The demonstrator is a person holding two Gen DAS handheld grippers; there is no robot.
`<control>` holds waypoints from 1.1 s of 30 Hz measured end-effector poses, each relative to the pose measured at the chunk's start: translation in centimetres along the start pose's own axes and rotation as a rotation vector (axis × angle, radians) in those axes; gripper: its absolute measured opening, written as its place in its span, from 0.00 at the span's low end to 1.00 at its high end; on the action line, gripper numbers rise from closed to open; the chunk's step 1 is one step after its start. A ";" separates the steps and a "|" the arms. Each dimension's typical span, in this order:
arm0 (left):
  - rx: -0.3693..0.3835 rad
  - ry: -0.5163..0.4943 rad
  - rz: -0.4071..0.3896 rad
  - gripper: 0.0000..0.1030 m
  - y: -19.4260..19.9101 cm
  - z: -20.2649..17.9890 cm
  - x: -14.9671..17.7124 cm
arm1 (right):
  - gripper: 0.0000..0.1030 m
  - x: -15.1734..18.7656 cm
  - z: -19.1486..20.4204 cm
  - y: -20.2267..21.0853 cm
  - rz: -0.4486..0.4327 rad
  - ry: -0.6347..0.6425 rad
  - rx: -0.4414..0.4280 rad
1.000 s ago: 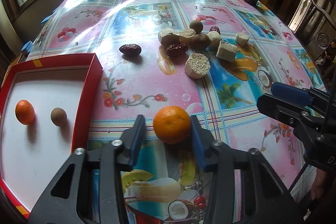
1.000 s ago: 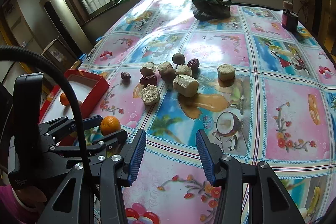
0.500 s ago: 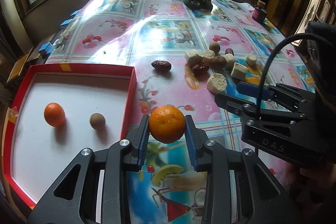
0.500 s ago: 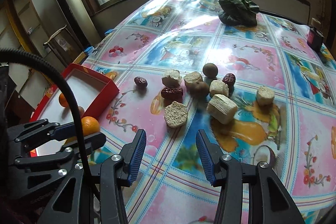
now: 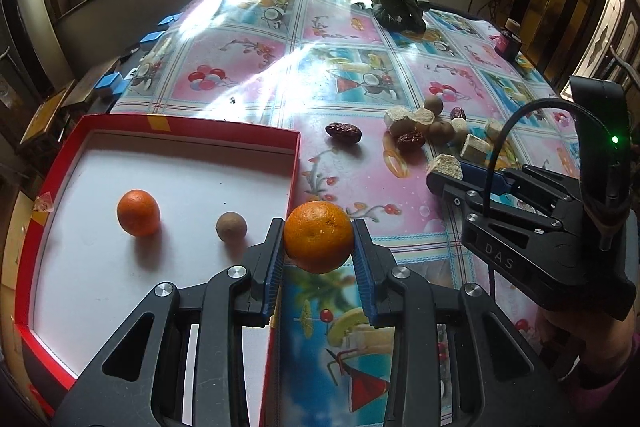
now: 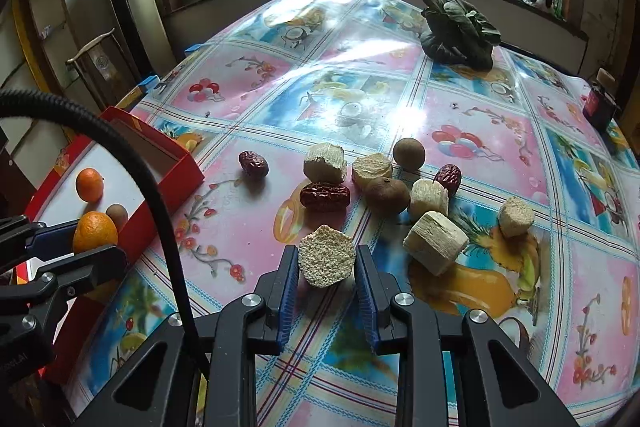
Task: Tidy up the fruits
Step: 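Grasp the round grain cake with the right gripper while the left gripper lifts the orange, then lower the orange and grain cake into the red tray and open both grippers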
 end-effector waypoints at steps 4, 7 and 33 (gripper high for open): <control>-0.019 0.017 -0.017 0.31 0.9 1.1 -0.1 | 0.26 -0.1 0.9 1.6 -0.029 -0.005 -0.010; -0.032 0.033 -0.021 0.31 1.4 2.0 0.1 | 0.26 -0.3 1.8 2.4 -0.047 0.002 -0.015; -0.156 0.178 -0.019 0.31 4.1 12.2 4.9 | 0.26 0.3 12.9 4.5 -0.059 0.170 -0.108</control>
Point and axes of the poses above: each gripper's, at about its wrist camera, not at the fingertips, and y roughly against the way its jaws point, z to its left, x to its underside, the point moved 10 cm from there along -y, roughly the way its jaws point, and after that the axes turned 11 degrees about -y, right-handed, at the moved point
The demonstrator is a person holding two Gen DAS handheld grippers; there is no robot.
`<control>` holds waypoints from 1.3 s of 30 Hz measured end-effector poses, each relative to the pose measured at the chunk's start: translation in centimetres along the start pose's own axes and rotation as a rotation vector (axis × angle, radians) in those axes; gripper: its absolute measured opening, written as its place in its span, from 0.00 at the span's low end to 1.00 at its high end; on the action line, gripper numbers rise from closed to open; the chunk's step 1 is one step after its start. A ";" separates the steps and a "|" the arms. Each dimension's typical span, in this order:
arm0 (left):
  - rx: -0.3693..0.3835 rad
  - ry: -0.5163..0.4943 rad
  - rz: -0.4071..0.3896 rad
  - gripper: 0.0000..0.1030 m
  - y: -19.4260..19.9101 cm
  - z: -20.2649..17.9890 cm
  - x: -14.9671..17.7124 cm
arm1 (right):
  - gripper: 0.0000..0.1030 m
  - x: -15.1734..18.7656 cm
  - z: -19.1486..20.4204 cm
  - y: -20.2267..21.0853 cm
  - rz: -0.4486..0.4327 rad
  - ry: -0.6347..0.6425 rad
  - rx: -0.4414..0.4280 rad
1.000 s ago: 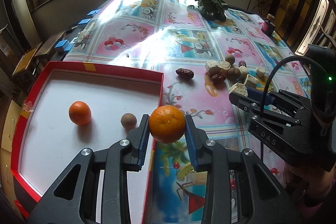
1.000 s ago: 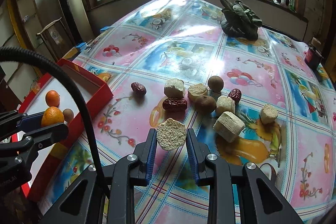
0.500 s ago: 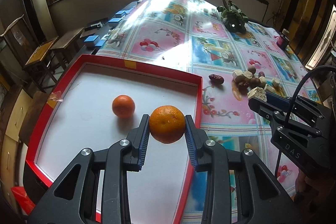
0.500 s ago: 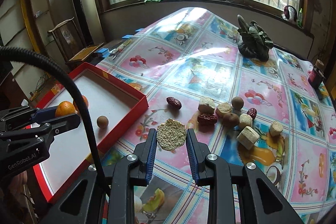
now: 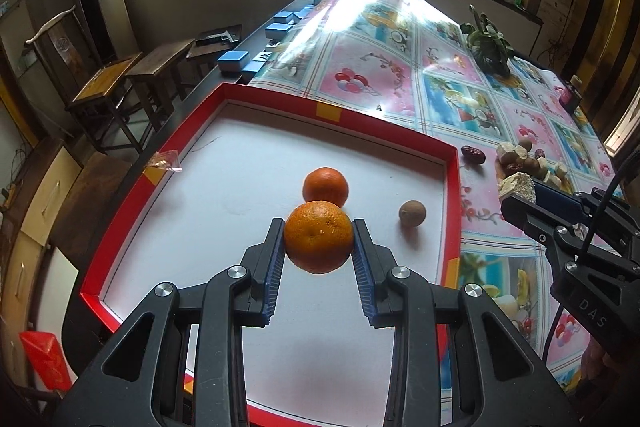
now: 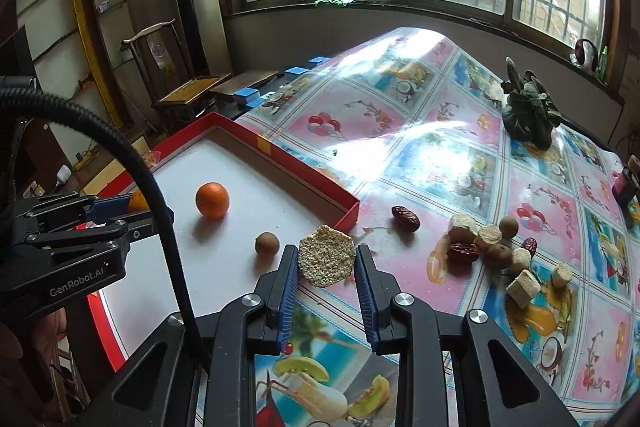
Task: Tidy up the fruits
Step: 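Lower the orange and grain cake into the red tray and open both grippers, then withdraw both open grippers from the red tray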
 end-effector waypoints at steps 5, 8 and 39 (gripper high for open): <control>-0.024 0.028 0.028 0.31 -0.9 2.1 1.1 | 0.26 0.5 2.6 -0.7 0.033 0.018 -0.072; -0.027 0.046 0.046 0.31 -1.6 2.9 1.6 | 0.26 1.0 4.3 -1.5 0.063 0.035 -0.117; -0.044 0.076 0.041 0.62 -2.4 1.6 0.8 | 0.37 2.5 4.9 -3.7 0.109 -0.001 -0.167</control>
Point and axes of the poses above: each gripper's, at about its wrist camera, not at the fingertips, and y roughly against the way its jaws point, z to its left, x to its underside, the point moved 10 cm from there along -y, roughly the way its jaws point, and after that the axes turned 11 degrees about -y, right-handed, at the moved point
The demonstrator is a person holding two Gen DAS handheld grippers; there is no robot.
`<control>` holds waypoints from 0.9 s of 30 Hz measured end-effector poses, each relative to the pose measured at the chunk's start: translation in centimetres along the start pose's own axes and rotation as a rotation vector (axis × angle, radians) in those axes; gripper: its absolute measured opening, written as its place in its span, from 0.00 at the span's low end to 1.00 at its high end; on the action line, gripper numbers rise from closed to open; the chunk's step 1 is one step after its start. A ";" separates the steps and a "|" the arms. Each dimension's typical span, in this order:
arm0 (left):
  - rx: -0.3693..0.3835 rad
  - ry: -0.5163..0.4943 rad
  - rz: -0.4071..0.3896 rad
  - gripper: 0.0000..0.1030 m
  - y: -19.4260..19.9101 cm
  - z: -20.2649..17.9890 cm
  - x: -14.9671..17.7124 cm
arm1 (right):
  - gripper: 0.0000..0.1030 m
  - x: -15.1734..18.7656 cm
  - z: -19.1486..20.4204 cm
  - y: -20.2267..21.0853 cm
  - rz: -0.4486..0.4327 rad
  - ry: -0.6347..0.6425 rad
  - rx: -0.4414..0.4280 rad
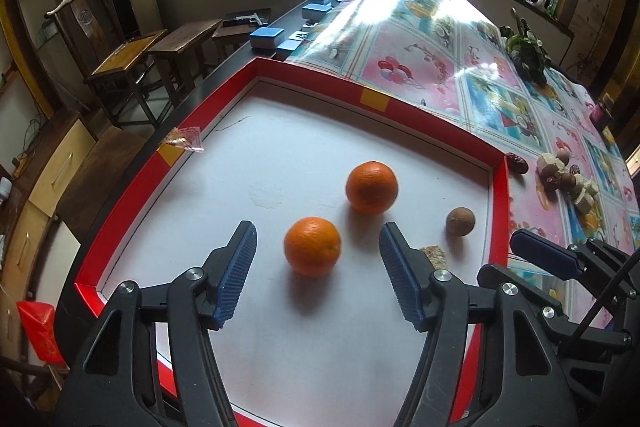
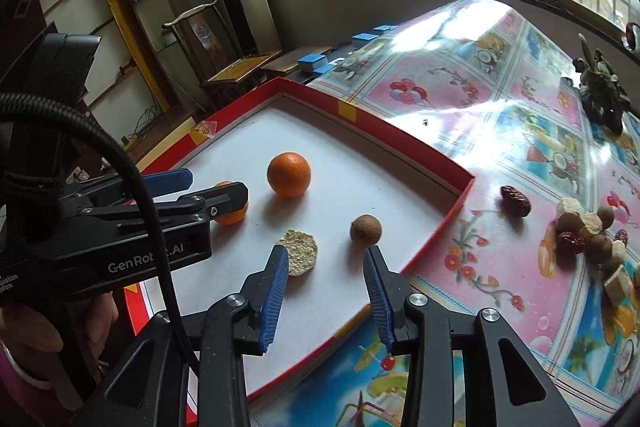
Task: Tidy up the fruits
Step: 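Withdraw both open grippers from the red tray, then grasp a red date with the left gripper while the right gripper grasps another red date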
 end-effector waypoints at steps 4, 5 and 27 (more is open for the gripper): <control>0.025 -0.038 -0.013 0.62 0.5 -2.6 -0.5 | 0.38 -0.1 -2.1 1.7 -0.028 -0.023 0.043; 0.032 -0.047 -0.015 0.62 0.6 -3.2 -0.6 | 0.38 -0.1 -2.7 2.2 -0.032 -0.033 0.049; 0.199 -0.208 -0.004 0.62 -0.9 -15.0 -4.4 | 0.39 2.4 -16.4 8.2 -0.098 -0.254 0.185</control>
Point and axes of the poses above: each gripper's, at about its wrist camera, not at the fingertips, and y roughly against the way its jaws point, z to its left, x to its underside, the point moved 10 cm from there along -y, roughly the way its jaws point, and after that the axes turned 11 degrees about -y, right-handed, at the moved point
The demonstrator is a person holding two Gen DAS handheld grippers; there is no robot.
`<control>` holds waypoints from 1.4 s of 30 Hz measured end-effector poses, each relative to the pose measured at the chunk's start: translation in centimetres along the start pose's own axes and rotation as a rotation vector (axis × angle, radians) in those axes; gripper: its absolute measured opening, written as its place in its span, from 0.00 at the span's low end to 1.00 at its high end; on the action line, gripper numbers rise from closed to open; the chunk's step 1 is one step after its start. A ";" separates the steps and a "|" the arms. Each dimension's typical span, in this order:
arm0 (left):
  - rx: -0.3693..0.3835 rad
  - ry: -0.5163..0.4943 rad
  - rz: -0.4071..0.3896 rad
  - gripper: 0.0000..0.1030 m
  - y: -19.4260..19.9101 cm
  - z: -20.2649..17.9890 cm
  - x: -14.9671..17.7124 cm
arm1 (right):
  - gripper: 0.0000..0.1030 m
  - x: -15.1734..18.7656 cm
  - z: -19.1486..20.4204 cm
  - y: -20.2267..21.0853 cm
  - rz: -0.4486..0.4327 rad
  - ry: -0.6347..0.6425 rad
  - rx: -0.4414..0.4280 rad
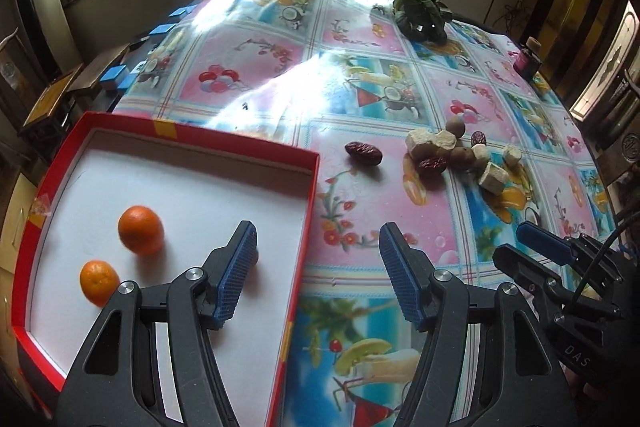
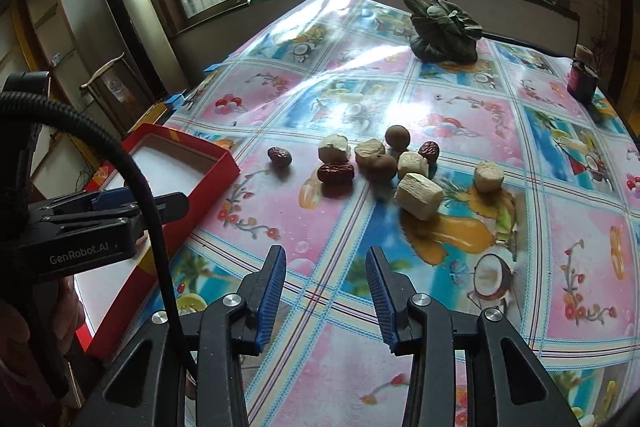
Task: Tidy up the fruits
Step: 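Grasp a red date with the left gripper while the right gripper grasps another red date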
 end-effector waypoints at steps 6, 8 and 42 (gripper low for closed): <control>0.043 -0.133 -0.006 0.62 -1.9 -1.7 -3.5 | 0.39 -0.4 -1.6 0.1 -0.007 -0.022 -0.007; 0.051 -0.197 0.007 0.62 -2.9 -2.5 -4.2 | 0.39 -0.6 -1.8 0.1 -0.008 -0.030 -0.009; 0.061 -0.202 0.021 0.32 -4.5 -0.7 -5.9 | 0.39 -3.3 0.3 -4.3 0.048 0.049 -0.035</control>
Point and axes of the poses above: each gripper's, at about its wrist camera, not at the fingertips, and y roughly against the way its jaws point, z to its left, x to its underside, the point moved 10 cm from there along -y, roughly the way its jaws point, and after that the axes turned 11 degrees about -y, right-handed, at the moved point
